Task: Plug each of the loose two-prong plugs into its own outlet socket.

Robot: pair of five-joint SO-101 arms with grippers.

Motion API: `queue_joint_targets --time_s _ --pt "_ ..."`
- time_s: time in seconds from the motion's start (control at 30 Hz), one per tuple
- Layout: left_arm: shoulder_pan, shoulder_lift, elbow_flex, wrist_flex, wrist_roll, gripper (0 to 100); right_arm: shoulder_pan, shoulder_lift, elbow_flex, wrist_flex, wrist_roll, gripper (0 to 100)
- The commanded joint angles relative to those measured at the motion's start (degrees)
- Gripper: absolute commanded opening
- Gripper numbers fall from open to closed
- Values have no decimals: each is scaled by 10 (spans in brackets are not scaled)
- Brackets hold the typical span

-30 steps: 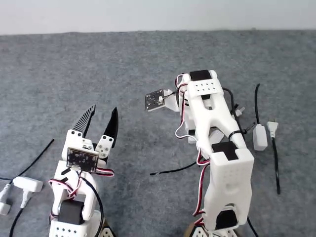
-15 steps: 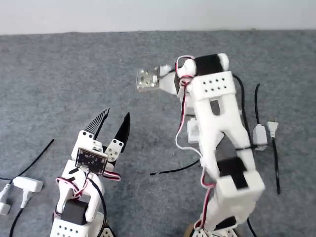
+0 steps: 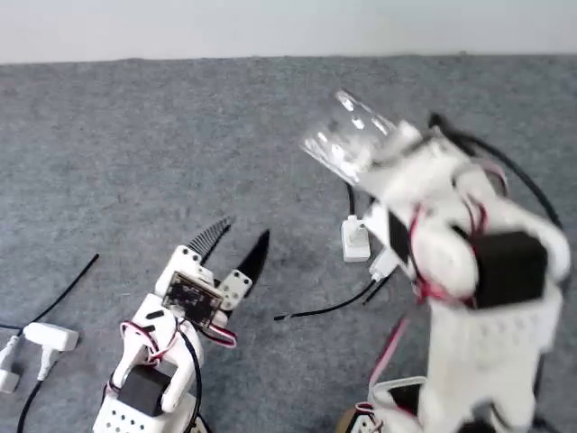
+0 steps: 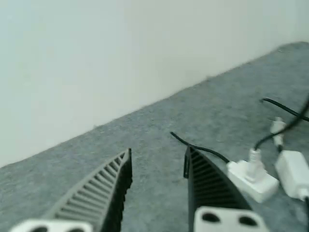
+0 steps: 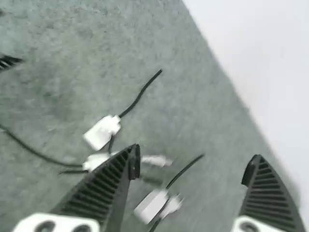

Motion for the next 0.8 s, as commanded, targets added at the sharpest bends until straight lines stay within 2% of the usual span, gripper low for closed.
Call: queue_joint_targets --time_s 0.0,0.2,0.4,0.57,0.77 --pt "53 -1 -31 40 8 191 22 -123 127 22 -37 336" --pt "137 0 -43 76 -12 192 24 -356 287 22 -91 336" --pt "156 14 -65 98 -13 192 24 -544 455 21 -101 336" --pt "166 138 -146 110 9 192 31 -655 524 8 -129 336" --pt "215 345 -204 69 -21 192 34 -690 525 7 -132 336"
